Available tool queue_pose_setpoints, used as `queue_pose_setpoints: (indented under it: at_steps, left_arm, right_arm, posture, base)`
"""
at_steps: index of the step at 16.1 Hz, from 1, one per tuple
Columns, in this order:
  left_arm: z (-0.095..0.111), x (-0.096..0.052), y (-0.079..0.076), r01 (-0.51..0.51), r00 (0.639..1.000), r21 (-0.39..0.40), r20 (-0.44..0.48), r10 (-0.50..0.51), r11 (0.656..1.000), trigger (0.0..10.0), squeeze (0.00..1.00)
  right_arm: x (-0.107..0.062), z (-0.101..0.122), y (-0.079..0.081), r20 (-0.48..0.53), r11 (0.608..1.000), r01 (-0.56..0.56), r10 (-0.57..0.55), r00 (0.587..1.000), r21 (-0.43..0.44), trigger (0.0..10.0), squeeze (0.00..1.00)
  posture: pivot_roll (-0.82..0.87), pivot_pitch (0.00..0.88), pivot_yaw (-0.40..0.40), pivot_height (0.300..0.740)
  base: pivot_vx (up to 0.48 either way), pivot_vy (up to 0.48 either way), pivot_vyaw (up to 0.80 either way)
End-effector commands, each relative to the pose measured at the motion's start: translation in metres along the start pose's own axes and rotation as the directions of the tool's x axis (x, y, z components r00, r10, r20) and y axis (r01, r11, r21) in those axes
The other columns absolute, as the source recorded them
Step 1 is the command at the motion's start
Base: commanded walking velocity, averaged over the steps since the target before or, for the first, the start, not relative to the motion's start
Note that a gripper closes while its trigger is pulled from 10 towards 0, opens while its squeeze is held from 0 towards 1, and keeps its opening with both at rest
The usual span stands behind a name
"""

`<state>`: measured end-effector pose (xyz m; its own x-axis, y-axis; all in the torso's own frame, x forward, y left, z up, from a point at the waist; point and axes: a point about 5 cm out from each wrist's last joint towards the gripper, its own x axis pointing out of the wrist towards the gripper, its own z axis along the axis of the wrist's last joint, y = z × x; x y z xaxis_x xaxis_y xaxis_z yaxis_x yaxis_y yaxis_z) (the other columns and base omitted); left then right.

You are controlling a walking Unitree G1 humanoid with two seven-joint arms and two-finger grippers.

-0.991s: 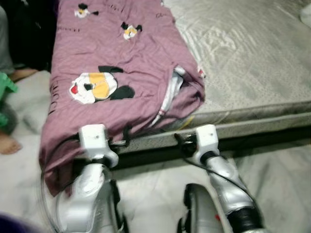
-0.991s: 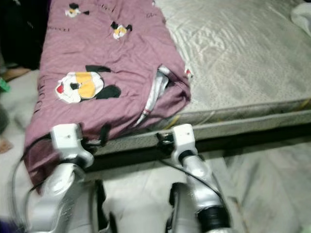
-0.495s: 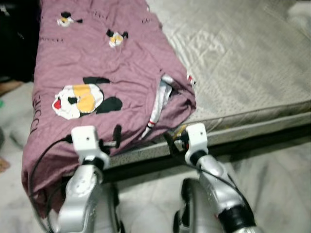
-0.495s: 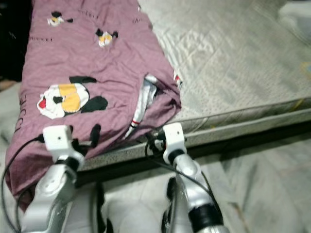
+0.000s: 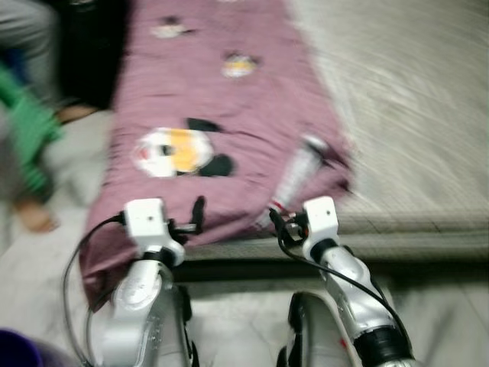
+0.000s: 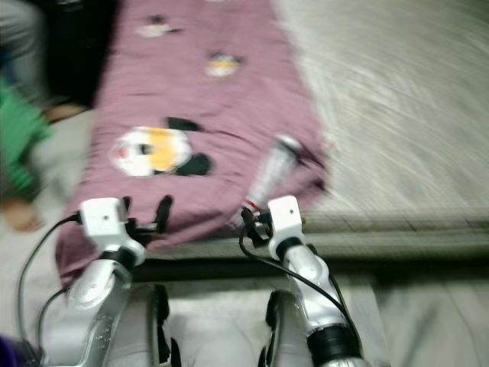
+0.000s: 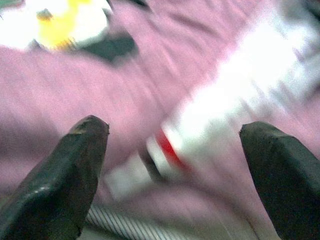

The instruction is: Clean up the room

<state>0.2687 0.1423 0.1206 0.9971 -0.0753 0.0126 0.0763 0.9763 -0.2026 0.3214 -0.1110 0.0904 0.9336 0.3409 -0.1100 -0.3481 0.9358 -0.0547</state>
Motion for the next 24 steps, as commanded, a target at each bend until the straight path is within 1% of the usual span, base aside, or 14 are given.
queue_pose_setpoints:
  at_steps: [1, 3, 5, 22, 24]
  left_arm:
    - [0.0005, 0.0010, -0.0091, 0.024, 1.000, -0.016, 0.005, -0.024, 1.000, 10.0, 0.00]
    - [0.0000, 0.0015, -0.0079, 0.007, 1.000, -0.010, -0.002, -0.007, 1.000, 10.0, 0.00]
    - [-0.0019, 0.0023, -0.0069, -0.010, 1.000, -0.011, -0.013, 0.010, 1.000, 10.0, 0.00]
    - [-0.0040, 0.0017, -0.0060, -0.023, 0.999, 0.000, -0.031, 0.023, 1.000, 10.0, 0.00]
    - [-0.0040, 0.0018, -0.0062, -0.025, 0.999, 0.000, -0.030, 0.025, 1.000, 10.0, 0.00]
  right_arm:
    - [-0.0055, -0.0092, -0.0048, -0.031, 1.000, 0.008, -0.008, 0.999, 0.002, 10.0, 0.00]
    - [-0.0052, -0.0104, -0.0050, -0.039, 1.000, 0.011, -0.010, 0.999, 0.002, 10.0, 0.00]
    - [-0.0052, -0.0111, -0.0053, -0.044, 1.000, 0.012, -0.012, 0.999, 0.002, 10.0, 0.00]
    - [-0.0043, -0.0149, -0.0117, -0.070, 0.997, 0.068, -0.064, 0.995, 0.043, 10.0, 0.00]
    - [-0.0038, -0.0144, -0.0141, -0.068, 0.995, 0.082, -0.078, 0.995, 0.050, 10.0, 0.00]
  posture:
    - [0.01, 0.216, -0.018, 0.551]
    - [0.01, 0.215, -0.020, 0.551]
    - [0.01, 0.212, -0.021, 0.551]
    - [0.01, 0.215, -0.017, 0.551]
    - [0.01, 0.214, -0.016, 0.551]
  base:
    - [0.480, 0.000, 0.00]
    - [0.360, 0.000, 0.00]
    - [0.000, 0.000, 0.00]
    - [0.000, 0.000, 0.00]
    - [0.000, 0.000, -0.80]
